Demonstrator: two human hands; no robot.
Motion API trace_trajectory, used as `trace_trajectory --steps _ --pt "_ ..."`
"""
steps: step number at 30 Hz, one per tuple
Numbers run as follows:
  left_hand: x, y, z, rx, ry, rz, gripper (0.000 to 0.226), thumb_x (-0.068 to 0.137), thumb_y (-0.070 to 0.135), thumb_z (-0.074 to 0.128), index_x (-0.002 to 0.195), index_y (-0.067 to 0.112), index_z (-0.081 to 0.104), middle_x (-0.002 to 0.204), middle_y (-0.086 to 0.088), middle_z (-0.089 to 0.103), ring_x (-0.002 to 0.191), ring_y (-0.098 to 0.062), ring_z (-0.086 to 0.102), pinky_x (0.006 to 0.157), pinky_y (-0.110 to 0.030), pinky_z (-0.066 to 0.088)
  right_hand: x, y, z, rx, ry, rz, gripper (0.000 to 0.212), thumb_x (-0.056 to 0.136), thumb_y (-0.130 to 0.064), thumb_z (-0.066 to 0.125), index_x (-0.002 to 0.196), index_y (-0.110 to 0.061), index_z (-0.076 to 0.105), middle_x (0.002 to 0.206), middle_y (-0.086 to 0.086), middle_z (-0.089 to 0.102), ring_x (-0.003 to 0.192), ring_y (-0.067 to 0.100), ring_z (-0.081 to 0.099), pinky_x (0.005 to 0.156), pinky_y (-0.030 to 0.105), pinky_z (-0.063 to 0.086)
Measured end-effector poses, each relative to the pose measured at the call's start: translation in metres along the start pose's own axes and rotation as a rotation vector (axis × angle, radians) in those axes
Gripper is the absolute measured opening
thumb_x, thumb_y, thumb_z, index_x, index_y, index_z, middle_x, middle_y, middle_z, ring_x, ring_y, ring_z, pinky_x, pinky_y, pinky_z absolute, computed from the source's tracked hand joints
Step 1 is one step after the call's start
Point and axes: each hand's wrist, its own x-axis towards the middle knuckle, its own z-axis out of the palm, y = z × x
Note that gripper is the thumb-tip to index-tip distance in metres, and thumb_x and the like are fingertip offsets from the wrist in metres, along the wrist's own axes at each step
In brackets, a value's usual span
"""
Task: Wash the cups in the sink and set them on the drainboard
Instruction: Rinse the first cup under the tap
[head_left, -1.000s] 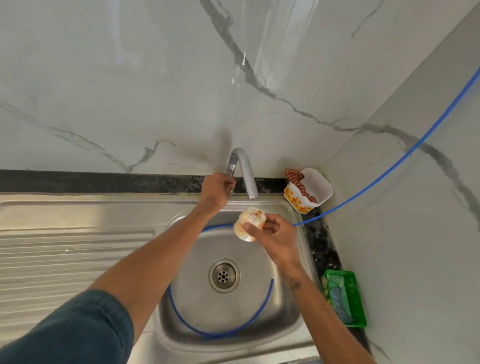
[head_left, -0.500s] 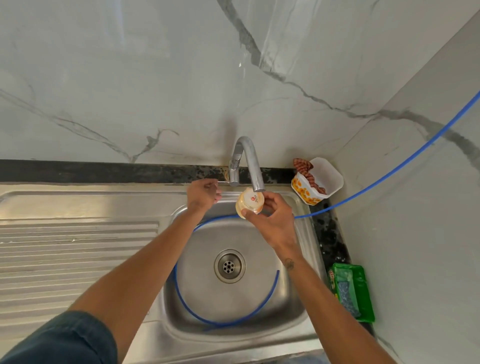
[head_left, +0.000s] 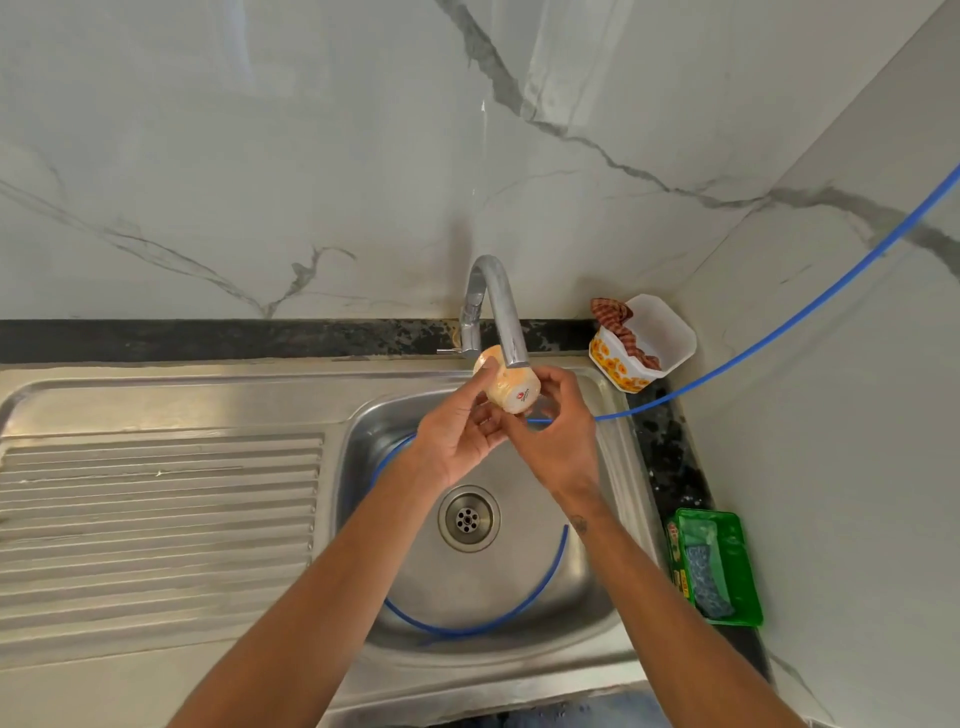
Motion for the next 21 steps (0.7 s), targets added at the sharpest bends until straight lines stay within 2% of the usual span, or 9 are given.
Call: trace_trajectory --steps 1,3,5,8,11,14,17,19,21 --pt "-0.001 0.001 0.002 0.009 0.012 0.024 0.070 0.076 0.027 0.092 0.133 -0.002 0.063 0.130 -0.026 0.069 0.117 -0.038 0.071 0.106 -0.050 0.056 0.000 0.001 -0.004 0.003 -0.027 0.010 0.064 0.076 -0.024 0.093 0.129 -0.026 0.058 0.120 -0.017 0.069 0.112 0.000 0.067 0.091 0.017 0.055" --pt "-0.003 0.003 0.004 0.050 0.023 0.069 0.062 0.077 0.018 0.090 0.130 0.001 0.064 0.128 -0.027 0.069 0.117 -0.042 0.071 0.107 -0.051 0.055 0.000 0.005 -0.011 -0.010 -0.093 0.039 0.058 0.077 -0.028 0.092 0.126 -0.025 0.062 0.117 -0.016 0.071 0.109 0.000 0.069 0.094 0.029 0.059" --pt "-0.003 0.004 0.002 0.154 0.015 0.110 0.064 0.078 0.015 0.087 0.135 0.008 0.060 0.125 -0.023 0.072 0.119 -0.039 0.070 0.099 -0.046 0.059 0.001 0.008 -0.015 -0.044 -0.143 0.059 0.051 0.078 -0.031 0.091 0.121 -0.024 0.066 0.114 -0.015 0.073 0.106 -0.001 0.070 0.095 0.038 0.061" --pt "-0.003 0.006 -0.007 0.417 0.021 0.194 0.075 0.073 0.015 0.091 0.140 0.020 0.057 0.125 -0.016 0.073 0.111 -0.029 0.075 0.091 -0.042 0.062 0.004 0.008 -0.016 -0.052 -0.156 0.076 0.060 0.077 -0.035 0.092 0.129 -0.025 0.063 0.123 -0.015 0.071 0.108 0.003 0.070 0.094 0.039 0.062" --pt "-0.005 0.012 -0.015 0.519 -0.016 0.210 0.079 0.071 0.016 0.091 0.142 0.023 0.058 0.129 -0.014 0.070 0.115 -0.027 0.073 0.094 -0.043 0.062 0.010 0.002 -0.017 -0.113 -0.204 0.043 0.071 0.081 -0.034 0.089 0.143 -0.030 0.055 0.139 -0.012 0.062 0.118 0.009 0.066 0.095 0.034 0.060" --pt "-0.007 0.016 -0.015 0.382 -0.110 0.119 0.071 0.079 0.013 0.087 0.144 0.021 0.059 0.133 -0.013 0.070 0.119 -0.029 0.071 0.104 -0.049 0.056 0.015 -0.002 -0.015 -0.234 -0.231 -0.066 0.048 0.086 -0.030 0.085 0.129 -0.023 0.067 0.132 -0.005 0.065 0.115 0.012 0.065 0.097 0.041 0.060" --pt "-0.010 0.012 -0.010 0.113 -0.057 0.082 0.042 0.093 0.015 0.077 0.132 0.010 0.065 0.125 -0.016 0.072 0.115 -0.027 0.071 0.106 -0.044 0.055 0.015 -0.006 -0.010 -0.323 -0.154 -0.180 0.026 0.091 -0.027 0.080 0.113 -0.017 0.072 0.118 -0.001 0.066 0.111 0.017 0.062 0.097 0.037 0.055" --pt "-0.012 0.008 -0.005 -0.078 -0.007 0.058 0.034 0.098 0.020 0.072 0.127 0.002 0.066 0.122 -0.020 0.073 0.111 -0.029 0.072 0.101 -0.042 0.058 0.013 -0.011 -0.004 -0.394 -0.088 -0.243 0.019 0.093 -0.023 0.076 0.111 -0.015 0.073 0.115 0.000 0.067 0.114 0.019 0.056 0.096 0.034 0.050" --pt "-0.011 0.005 -0.001 -0.169 -0.005 0.038 0.041 0.102 0.025 0.067 0.135 0.000 0.062 0.118 -0.022 0.074 0.104 -0.029 0.076 0.087 -0.039 0.063 0.011 -0.014 0.002 -0.451 -0.051 -0.308 0.018 0.094 -0.015 0.074 0.112 -0.013 0.074 0.115 0.002 0.069 0.118 0.023 0.050 0.095 0.033 0.050"
